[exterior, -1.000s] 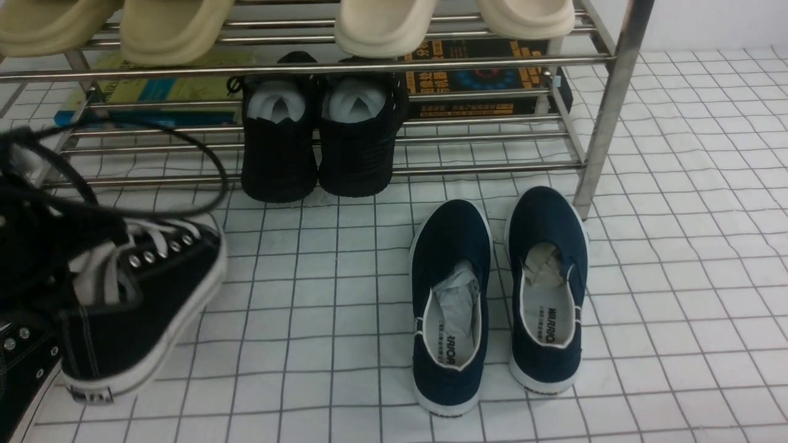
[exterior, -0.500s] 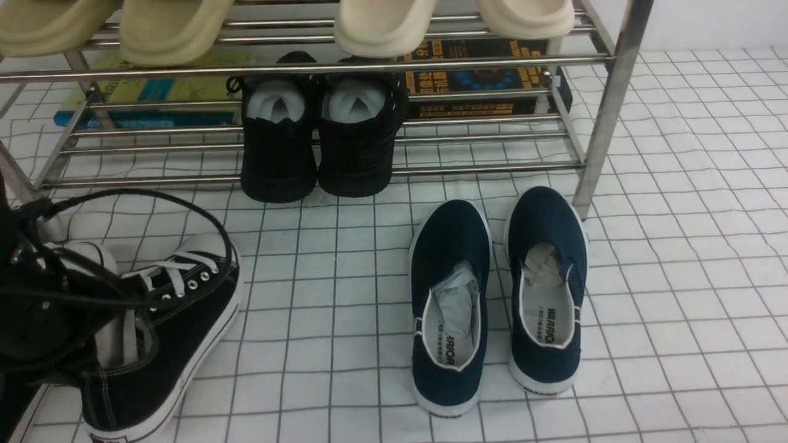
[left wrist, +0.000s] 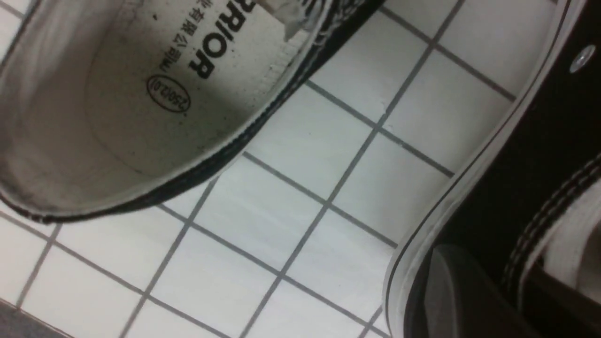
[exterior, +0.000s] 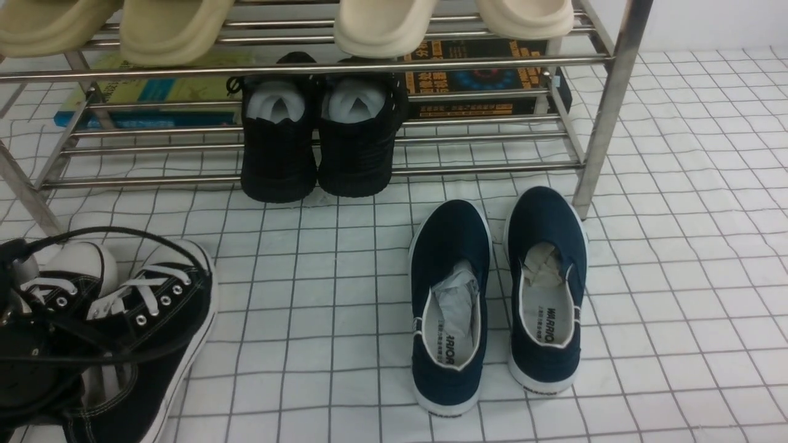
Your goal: Take the shoes off the shelf with your hand from the white checkered tablecloth.
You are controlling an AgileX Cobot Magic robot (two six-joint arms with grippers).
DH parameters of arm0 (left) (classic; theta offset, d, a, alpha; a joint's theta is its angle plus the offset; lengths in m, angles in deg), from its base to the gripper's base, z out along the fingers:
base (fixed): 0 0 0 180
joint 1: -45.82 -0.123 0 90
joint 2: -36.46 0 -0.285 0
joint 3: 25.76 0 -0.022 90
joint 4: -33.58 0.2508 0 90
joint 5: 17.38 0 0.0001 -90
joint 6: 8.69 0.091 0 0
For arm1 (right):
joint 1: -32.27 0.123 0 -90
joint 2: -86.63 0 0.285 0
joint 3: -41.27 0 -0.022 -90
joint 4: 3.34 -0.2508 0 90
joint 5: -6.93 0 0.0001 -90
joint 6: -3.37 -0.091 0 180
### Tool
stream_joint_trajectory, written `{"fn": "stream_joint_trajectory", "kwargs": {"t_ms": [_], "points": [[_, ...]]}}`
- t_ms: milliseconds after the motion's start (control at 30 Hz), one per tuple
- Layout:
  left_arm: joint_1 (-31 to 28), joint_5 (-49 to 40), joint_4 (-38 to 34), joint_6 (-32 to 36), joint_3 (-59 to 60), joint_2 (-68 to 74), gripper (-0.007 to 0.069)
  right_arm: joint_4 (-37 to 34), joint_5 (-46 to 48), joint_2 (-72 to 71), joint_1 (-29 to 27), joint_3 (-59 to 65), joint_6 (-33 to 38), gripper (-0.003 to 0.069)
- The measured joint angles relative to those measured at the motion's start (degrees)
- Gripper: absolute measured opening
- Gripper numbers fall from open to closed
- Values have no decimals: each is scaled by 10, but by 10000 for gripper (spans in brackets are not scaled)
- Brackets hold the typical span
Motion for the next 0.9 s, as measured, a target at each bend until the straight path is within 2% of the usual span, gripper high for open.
{"fn": "stream_joint_trajectory", "kwargs": {"t_ms": [67,167,200,233,333,400,433,467,500,533,567,633,667,767,833,900], "points": [[0,-9,3,24,0,0,131,0,0,0,0,0,0,239],[0,-60,4,88,-13,-1,273,0,0,0,0,0,0,239],[0,-64,4,91,-14,0,281,0,0,0,0,0,0,239],[0,-90,4,115,-30,-4,329,0,0,0,0,0,0,239],[0,-131,-1,156,-54,-28,358,0,0,0,0,0,0,239],[0,-144,-6,180,-60,-50,343,0,0,0,0,0,0,239],[0,-160,-17,214,-60,-82,298,0,0,0,0,0,0,239],[0,-163,-20,218,-59,-86,290,0,0,0,0,0,0,239],[0,-176,-43,265,-53,-133,209,0,0,0,0,0,0,239],[0,-175,-46,270,-51,-139,199,0,0,0,0,0,0,239],[0,-177,-60,294,-44,-163,156,0,0,0,0,0,0,239],[0,-171,-116,371,-13,-247,46,0,0,0,0,0,0,239],[0,-162,-144,401,5,-287,24,0,0,0,0,0,0,239],[0,-105,-232,469,61,-424,1,0,0,0,0,0,0,239],[0,-77,-264,484,83,-468,1,0,0,0,0,0,0,239],[0,-17,-304,513,121,-576,1,0,0,0,0,0,0,239]]}}
